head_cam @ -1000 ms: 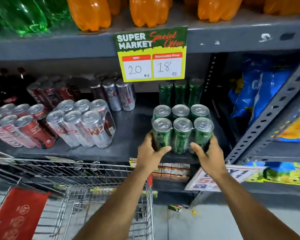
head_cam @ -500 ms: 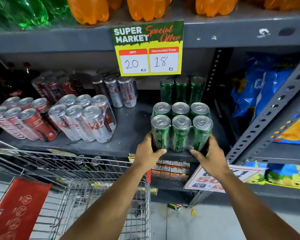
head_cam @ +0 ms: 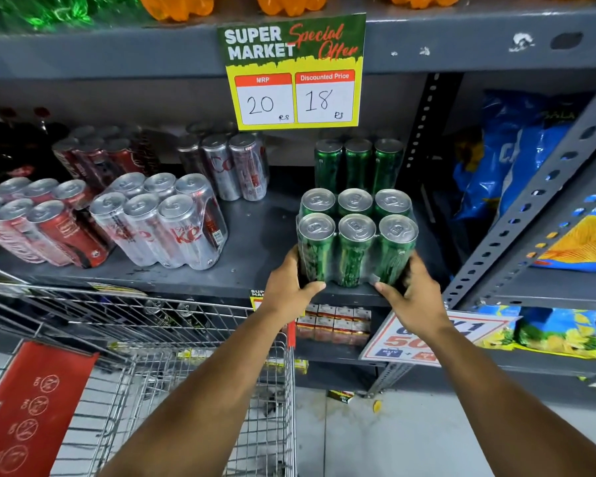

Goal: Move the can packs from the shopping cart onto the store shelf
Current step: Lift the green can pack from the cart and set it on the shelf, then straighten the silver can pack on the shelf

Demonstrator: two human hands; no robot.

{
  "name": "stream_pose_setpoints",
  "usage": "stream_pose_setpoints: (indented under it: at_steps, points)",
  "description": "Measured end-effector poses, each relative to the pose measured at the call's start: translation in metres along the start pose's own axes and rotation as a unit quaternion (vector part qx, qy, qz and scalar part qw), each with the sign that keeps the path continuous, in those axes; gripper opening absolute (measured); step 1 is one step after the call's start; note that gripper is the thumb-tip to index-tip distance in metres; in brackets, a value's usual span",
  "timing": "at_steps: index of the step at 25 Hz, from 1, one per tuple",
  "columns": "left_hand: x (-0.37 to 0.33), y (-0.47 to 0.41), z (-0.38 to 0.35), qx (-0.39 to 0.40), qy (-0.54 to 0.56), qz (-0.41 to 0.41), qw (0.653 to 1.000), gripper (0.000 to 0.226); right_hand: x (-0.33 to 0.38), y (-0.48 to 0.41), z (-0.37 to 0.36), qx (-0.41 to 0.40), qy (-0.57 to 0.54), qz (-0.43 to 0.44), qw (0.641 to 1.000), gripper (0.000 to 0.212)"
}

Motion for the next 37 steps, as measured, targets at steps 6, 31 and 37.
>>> stream_pose_setpoints:
  at_steps: [6,31,37]
  points:
    - [-0.002,-0.001,0.001,0.001,-0.007,-0.006,1.0,0.075,0.001,0.007,0.001,-0.025,-0.02,-0.007,0.999,0.081]
    - [0.177,0.068,0.294,-0.16,0.133,0.141,0.968,0.078,0.183,-0.038,-0.262,0.167,0.048,0.071,0.982,0.085]
    - [0.193,0.022,0.288,-0.065,-0.016,0.101,0.993,0.074,0.19,-0.065,-0.277,0.044,0.118,0.05,0.991,0.069]
Point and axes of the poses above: each hand's wrist, its own y-axis away from the middle knuckle, its own z-axis out of the back of the hand, x = y × z, the point moved 10 cm from there along -y, towards the middle knuckle, and after that the axes turned 8 degrees about x, right-handed, at the moved point
